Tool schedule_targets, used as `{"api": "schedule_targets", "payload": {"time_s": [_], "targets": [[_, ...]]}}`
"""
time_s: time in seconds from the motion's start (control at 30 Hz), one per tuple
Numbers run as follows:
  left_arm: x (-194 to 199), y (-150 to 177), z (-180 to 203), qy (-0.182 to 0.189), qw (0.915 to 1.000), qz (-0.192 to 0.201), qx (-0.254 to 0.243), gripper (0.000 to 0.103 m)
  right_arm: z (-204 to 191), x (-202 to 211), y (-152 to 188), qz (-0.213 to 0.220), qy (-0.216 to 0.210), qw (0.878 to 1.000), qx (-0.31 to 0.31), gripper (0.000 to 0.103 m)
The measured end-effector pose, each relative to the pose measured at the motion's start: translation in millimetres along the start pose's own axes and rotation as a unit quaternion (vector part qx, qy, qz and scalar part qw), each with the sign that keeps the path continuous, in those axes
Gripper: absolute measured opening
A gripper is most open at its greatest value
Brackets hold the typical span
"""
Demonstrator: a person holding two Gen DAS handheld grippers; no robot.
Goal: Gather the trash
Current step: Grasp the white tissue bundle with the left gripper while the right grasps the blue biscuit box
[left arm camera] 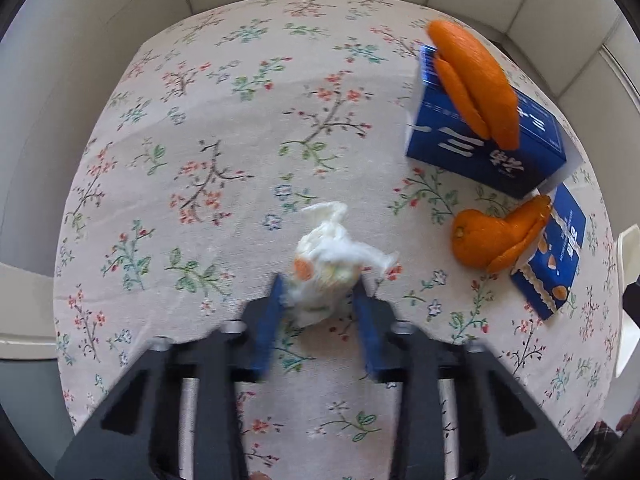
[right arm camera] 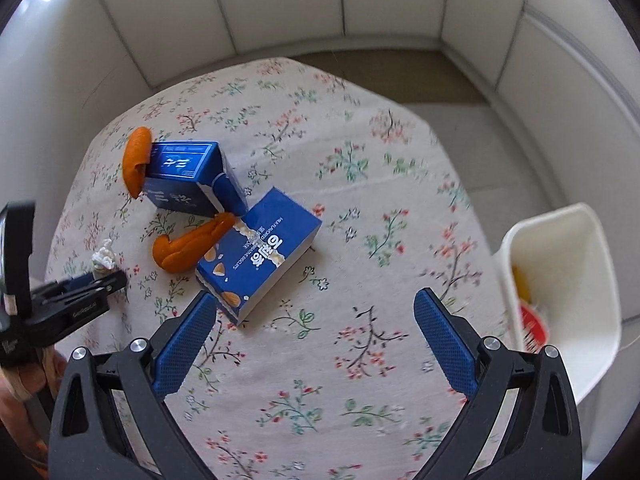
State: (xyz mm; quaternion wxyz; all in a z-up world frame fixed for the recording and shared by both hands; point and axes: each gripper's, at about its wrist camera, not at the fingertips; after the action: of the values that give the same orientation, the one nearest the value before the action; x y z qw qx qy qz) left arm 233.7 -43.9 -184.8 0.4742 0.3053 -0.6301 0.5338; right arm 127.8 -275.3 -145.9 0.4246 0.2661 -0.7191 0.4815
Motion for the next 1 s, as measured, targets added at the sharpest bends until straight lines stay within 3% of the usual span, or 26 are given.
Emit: {"api": "schedule_targets", "payload": {"time_s": [0.2,0.37,0.57,0.9,0.93,1.0], "targets": [[11,-2,-15,-0.003,0.9995,0.011,0.029,0.027,7,-29,0,-0.042,-0.039,0.995,-0.086,0.096],[58,-9,-21,0.045,0.9952,0.065,0.058,0.026,0,-46,-3,-0.038,-0.041,0.99,-0.131,0.096],[101,-9,-3,0.069,0.9907,0.114,0.03,0.027,-15,-63,-5,-0.024,-0.006,0.99,-0.136,0.096],[95,-10,-4,0.071,0.9911,0.105,0.041,0.027,-41,-78,-11,-0.004,0.026,0.994,-0.104,0.095],[95,-10,-5,0.069,0.9912,0.105,0.042,0.027,-40,-78,-11,0.001,0.028,0.995,-0.099,0.094],[95,-8,-8,0.066,0.9914,0.104,0.043,0.027,-42,-76,-11,0.005,0.03,0.996,-0.084,0.079]]}}
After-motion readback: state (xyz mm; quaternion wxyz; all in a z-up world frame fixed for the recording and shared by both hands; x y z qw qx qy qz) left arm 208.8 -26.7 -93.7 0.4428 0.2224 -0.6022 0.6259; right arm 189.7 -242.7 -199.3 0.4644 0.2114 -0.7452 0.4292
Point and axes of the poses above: each gripper's, at about its wrist camera, not at the fingertips, and x roughly against the way its jaws point, z to its right, y to its underside, and after that the axes turned 5 degrees about z, right-handed
